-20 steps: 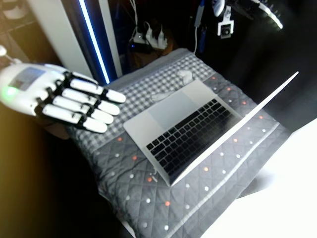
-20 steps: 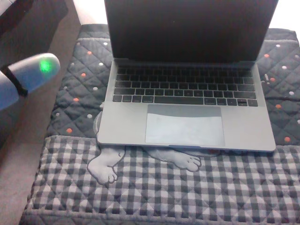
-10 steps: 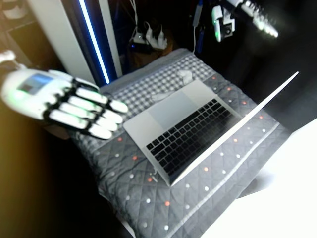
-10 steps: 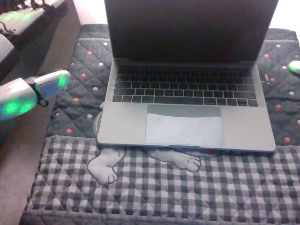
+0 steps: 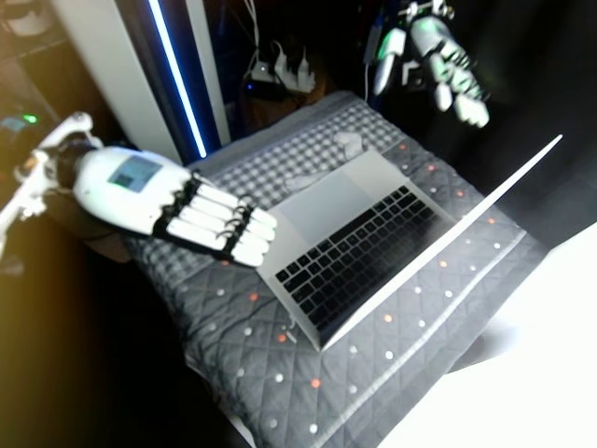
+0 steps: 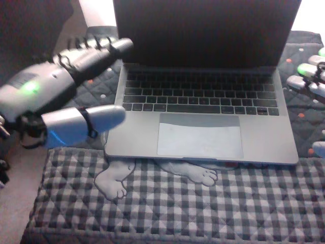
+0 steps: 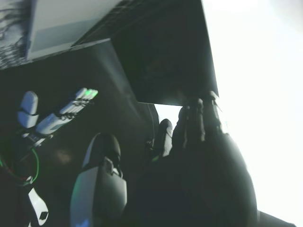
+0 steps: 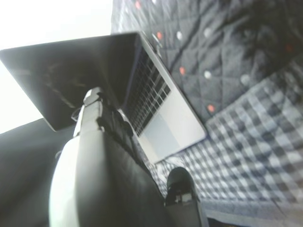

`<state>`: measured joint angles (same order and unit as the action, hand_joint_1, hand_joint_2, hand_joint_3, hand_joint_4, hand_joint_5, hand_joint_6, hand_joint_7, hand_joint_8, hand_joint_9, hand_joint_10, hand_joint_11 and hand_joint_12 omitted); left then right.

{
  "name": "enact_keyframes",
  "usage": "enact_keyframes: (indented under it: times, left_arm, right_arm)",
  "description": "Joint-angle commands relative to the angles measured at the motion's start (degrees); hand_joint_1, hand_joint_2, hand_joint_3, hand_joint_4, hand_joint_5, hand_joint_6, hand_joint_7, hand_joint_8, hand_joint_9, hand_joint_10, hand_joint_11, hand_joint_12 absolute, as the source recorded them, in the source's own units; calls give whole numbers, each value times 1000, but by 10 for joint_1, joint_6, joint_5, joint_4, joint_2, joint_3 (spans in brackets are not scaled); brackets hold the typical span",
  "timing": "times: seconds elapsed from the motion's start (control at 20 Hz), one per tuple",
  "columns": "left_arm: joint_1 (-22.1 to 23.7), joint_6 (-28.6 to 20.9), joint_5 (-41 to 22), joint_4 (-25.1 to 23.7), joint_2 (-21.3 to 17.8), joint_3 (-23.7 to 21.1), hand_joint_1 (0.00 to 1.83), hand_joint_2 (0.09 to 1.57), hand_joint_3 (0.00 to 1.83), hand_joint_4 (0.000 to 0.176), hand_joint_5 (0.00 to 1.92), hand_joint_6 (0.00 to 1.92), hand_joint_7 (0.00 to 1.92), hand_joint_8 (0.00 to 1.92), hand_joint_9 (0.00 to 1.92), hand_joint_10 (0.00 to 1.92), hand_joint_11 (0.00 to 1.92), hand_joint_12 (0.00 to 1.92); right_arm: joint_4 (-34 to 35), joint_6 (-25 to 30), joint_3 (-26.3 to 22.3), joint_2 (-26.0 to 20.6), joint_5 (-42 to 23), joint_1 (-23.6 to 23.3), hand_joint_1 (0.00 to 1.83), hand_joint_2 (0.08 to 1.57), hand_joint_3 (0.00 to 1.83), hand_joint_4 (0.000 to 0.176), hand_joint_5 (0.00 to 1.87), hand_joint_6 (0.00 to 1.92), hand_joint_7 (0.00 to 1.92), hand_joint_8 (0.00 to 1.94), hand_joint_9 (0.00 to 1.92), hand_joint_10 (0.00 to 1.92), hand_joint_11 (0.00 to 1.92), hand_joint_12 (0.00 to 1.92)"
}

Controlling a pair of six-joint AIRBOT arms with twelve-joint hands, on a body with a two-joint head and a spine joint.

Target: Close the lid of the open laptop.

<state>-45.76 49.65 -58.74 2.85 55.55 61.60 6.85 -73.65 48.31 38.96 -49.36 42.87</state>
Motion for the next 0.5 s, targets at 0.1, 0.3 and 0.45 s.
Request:
enact_keyframes:
  times: [0.1, 0.3, 0.45]
  left_arm:
    - [16, -13, -21, -7, 16, 14, 198, 1304, 14, 113, 0, 0, 0, 0, 0, 0, 0, 0]
    - [22, -41, 21, -47, 47, 24, 411, 1359, 22, 94, 0, 0, 0, 0, 14, 6, 0, 0]
    - [33, -46, 52, -74, 66, 29, 154, 1356, 16, 48, 0, 0, 0, 0, 0, 0, 0, 0]
  right_arm:
    - [-1, -4, 7, 2, -64, -14, 0, 1306, 46, 0, 0, 0, 0, 0, 0, 0, 0, 0]
    - [-1, -4, 11, 8, -61, -21, 0, 1331, 52, 0, 0, 0, 0, 0, 0, 0, 0, 0]
    - [-1, -4, 12, 9, -59, -22, 0, 1348, 58, 0, 0, 0, 0, 0, 0, 0, 0, 0]
